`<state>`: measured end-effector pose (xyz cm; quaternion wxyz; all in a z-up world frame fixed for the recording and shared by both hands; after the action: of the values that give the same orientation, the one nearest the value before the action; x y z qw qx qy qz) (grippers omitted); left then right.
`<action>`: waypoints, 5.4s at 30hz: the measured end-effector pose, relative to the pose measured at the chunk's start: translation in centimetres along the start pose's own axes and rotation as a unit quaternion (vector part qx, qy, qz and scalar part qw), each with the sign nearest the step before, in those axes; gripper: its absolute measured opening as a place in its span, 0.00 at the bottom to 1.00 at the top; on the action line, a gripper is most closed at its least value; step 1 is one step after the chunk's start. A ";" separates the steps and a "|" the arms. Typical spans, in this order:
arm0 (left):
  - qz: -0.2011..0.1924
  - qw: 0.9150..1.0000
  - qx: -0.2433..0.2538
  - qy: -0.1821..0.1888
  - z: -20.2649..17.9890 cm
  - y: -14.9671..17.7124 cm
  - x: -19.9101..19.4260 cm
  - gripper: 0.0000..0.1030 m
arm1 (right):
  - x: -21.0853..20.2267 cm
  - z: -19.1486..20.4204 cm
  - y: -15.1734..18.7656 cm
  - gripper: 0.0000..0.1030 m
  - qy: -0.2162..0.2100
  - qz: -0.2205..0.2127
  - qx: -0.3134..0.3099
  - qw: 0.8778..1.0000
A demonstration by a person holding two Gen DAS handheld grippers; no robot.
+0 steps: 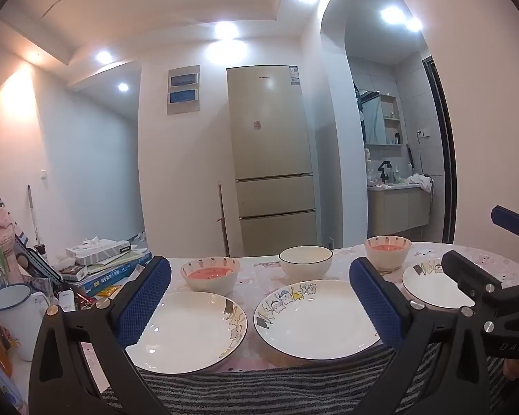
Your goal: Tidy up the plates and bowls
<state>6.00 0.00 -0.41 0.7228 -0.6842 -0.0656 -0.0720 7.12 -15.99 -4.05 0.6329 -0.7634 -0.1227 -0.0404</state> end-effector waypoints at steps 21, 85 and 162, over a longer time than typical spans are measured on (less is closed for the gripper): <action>0.031 0.999 0.012 -0.002 -0.2 0.6 0.9 1.00 | -0.2 -1.4 -0.1 1.00 0.019 0.005 0.036 0.999; -0.036 0.999 0.012 -0.024 0.7 -0.8 -1.7 1.00 | 0.7 -3.0 0.9 1.00 0.037 0.031 0.056 0.997; -0.010 1.000 0.009 -0.028 1.8 -7.9 -0.7 1.00 | 1.2 -4.5 -6.8 1.00 0.030 0.026 0.080 0.996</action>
<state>3.77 1.38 7.33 0.7262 -0.6785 -0.0938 -0.0595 7.10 -19.03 3.63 0.6962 -0.7117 -0.0863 -0.0366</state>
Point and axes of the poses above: each gripper's, at about its wrist camera, not at the fingertips, and x roughly the way its jaws point, z to its left, y to its underside, the point moved 6 cm from there along x, roughly the way its jaws point, and after that the axes turned 15 degrees about -z, right-handed, at the moved point
